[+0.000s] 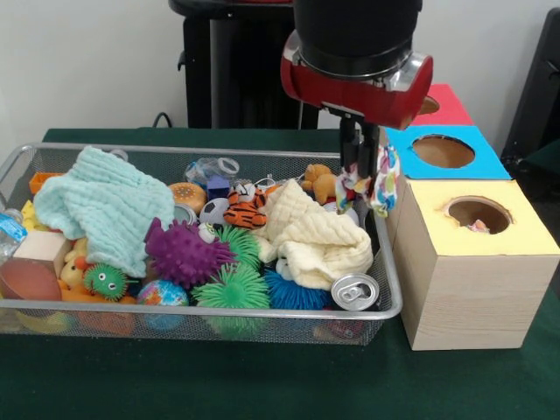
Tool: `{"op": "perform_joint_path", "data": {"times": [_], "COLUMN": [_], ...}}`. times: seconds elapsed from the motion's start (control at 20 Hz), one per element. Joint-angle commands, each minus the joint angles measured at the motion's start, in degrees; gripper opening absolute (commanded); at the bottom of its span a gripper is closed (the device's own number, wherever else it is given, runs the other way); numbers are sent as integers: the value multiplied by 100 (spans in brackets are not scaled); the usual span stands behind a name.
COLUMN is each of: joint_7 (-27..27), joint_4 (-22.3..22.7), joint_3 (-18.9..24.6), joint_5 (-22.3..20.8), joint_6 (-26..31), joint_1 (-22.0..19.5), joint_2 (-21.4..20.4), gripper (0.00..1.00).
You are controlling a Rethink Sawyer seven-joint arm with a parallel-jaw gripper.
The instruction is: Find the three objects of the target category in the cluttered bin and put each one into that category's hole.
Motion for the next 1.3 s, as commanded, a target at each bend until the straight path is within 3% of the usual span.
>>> {"op": "perform_joint_path", "data": {"times": [0.05,0.3,0.8,1.05,1.3], "joint_7": [1940,2241,2387,2502,2606], "joint_4": [-372,-662,-606,-512,-610], "joint_3": [119,49,97,110,102], "joint_5": [195,276,547,692,749], "joint_6": [711,943,1507,1583,1437], "joint_1": [42,147,151,203,248], "joint_2": [503,578,169,25,206], "gripper": [0,0,0,0,0]}}
